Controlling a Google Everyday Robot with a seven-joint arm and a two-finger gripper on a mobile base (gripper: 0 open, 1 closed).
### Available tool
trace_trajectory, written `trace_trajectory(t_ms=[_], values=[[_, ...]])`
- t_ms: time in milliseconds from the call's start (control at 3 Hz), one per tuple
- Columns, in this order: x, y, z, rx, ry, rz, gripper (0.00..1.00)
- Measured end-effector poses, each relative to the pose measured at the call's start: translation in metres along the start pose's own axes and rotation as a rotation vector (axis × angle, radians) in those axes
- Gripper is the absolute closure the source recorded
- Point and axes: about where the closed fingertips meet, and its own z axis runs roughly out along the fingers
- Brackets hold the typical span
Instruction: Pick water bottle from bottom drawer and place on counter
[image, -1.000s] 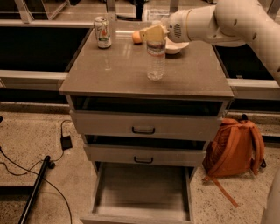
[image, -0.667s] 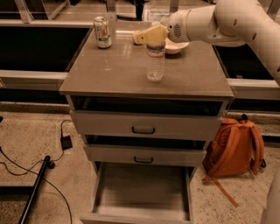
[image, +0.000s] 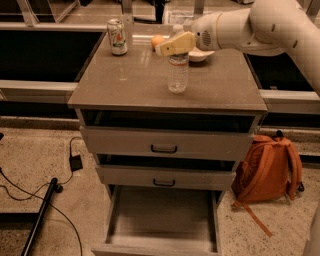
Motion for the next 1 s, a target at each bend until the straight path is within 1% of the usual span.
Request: trace_trajectory(t_ms=[333, 667, 1000], values=[[0.0038, -0.002, -0.0367, -0.066, -0.045, -0.135, 0.0], [0.003, 0.0042, -0.0428, -0.097, -0.048, -0.246, 0.0], [0.003, 0.0042, -0.0428, -0.097, -0.048, -0.246, 0.0]])
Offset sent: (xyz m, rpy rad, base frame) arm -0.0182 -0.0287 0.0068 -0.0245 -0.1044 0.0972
